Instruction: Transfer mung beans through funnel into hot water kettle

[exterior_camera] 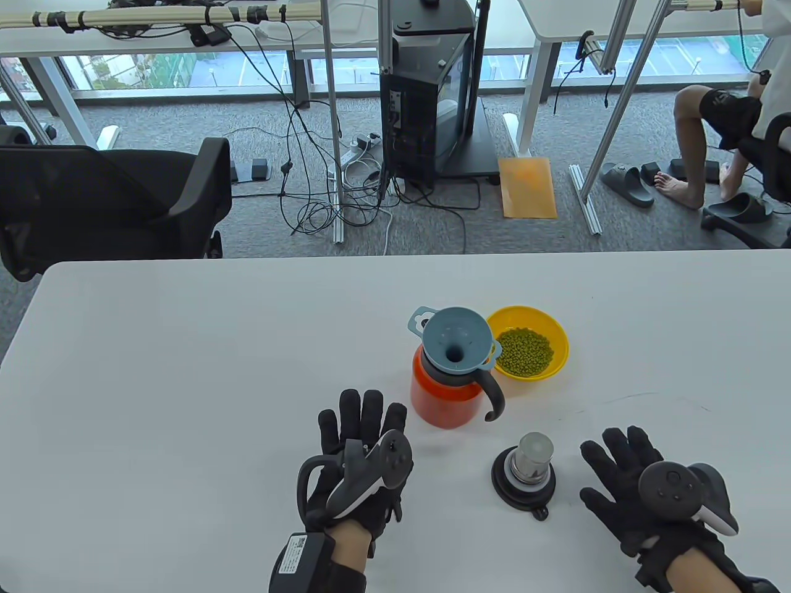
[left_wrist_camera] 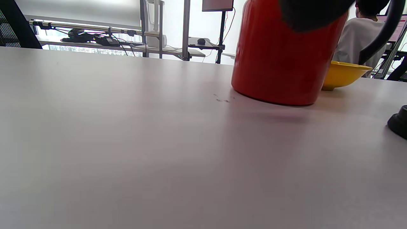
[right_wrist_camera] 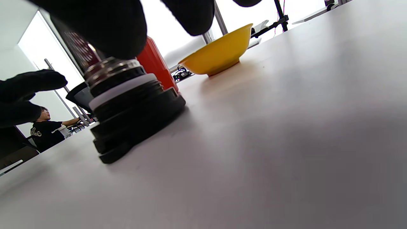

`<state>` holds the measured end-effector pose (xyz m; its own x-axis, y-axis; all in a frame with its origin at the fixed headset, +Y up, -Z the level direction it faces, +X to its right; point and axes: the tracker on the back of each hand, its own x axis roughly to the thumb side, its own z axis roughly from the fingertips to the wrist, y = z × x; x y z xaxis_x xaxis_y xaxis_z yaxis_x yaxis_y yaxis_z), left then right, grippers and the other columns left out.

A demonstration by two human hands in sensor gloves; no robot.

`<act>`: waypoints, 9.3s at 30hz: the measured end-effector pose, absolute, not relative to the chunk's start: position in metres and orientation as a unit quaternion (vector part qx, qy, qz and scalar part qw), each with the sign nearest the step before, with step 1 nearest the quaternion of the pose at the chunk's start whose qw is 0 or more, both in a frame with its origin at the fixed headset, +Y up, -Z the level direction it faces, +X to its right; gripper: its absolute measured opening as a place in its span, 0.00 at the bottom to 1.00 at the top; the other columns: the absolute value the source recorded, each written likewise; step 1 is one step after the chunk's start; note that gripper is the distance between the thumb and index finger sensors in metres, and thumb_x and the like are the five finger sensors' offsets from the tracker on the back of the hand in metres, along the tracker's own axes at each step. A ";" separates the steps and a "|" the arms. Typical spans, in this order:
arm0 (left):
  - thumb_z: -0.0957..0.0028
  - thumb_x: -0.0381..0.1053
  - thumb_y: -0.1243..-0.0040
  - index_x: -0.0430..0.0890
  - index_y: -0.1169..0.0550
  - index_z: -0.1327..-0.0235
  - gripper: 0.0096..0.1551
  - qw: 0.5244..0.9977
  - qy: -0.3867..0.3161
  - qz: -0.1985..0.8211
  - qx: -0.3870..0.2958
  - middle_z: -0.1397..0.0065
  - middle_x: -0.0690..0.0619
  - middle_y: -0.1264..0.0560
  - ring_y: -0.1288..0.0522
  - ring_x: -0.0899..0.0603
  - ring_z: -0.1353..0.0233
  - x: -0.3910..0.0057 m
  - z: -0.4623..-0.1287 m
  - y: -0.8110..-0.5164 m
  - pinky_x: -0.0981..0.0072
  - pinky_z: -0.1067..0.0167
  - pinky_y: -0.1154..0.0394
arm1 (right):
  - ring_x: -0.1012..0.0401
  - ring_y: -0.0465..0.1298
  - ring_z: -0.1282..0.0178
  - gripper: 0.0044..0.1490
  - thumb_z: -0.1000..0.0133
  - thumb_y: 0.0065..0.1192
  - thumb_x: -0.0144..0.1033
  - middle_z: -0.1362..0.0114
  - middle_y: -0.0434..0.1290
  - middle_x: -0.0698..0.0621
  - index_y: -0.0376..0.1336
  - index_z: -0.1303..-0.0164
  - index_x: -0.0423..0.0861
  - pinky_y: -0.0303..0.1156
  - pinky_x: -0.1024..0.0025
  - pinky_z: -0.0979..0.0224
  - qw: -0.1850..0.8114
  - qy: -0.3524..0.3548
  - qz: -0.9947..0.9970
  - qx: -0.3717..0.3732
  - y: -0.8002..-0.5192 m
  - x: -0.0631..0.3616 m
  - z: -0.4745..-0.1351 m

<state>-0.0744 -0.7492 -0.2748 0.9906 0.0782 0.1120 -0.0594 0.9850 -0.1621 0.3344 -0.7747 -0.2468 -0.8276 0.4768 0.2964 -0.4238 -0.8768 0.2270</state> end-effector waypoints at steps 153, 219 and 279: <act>0.55 0.69 0.48 0.64 0.52 0.24 0.47 0.984 -0.048 0.127 -0.117 0.17 0.56 0.67 0.75 0.39 0.22 -0.103 -0.278 -0.788 0.35 0.28 0.69 | 0.27 0.55 0.29 0.74 0.57 0.84 0.34 0.27 0.28 0.24 0.33 0.20 0.33 0.65 0.40 0.34 0.225 -0.109 0.944 0.217 -0.616 0.174 -0.377; 0.55 0.69 0.48 0.64 0.51 0.24 0.47 0.980 -0.044 0.141 -0.131 0.17 0.55 0.67 0.75 0.38 0.22 -0.106 -0.279 -0.788 0.35 0.28 0.69 | 0.28 0.61 0.32 0.61 0.49 0.72 0.38 0.28 0.36 0.20 0.38 0.22 0.27 0.63 0.32 0.36 0.408 0.042 0.911 -0.050 -0.724 0.297 -0.388; 0.55 0.69 0.48 0.64 0.51 0.24 0.47 0.977 -0.053 0.152 -0.138 0.17 0.56 0.67 0.75 0.39 0.22 -0.104 -0.277 -0.790 0.35 0.28 0.68 | 0.23 0.33 0.29 0.33 0.49 0.75 0.29 0.23 0.30 0.27 0.67 0.31 0.44 0.46 0.26 0.34 0.286 0.029 0.935 0.210 -0.652 0.161 -0.379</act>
<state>-0.1038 -0.7897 -0.2774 0.9483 0.3113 0.0626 -0.2818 0.9160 -0.2856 0.1606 -0.6524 -0.3788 -0.7484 0.5463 0.3761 -0.5220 -0.8350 0.1742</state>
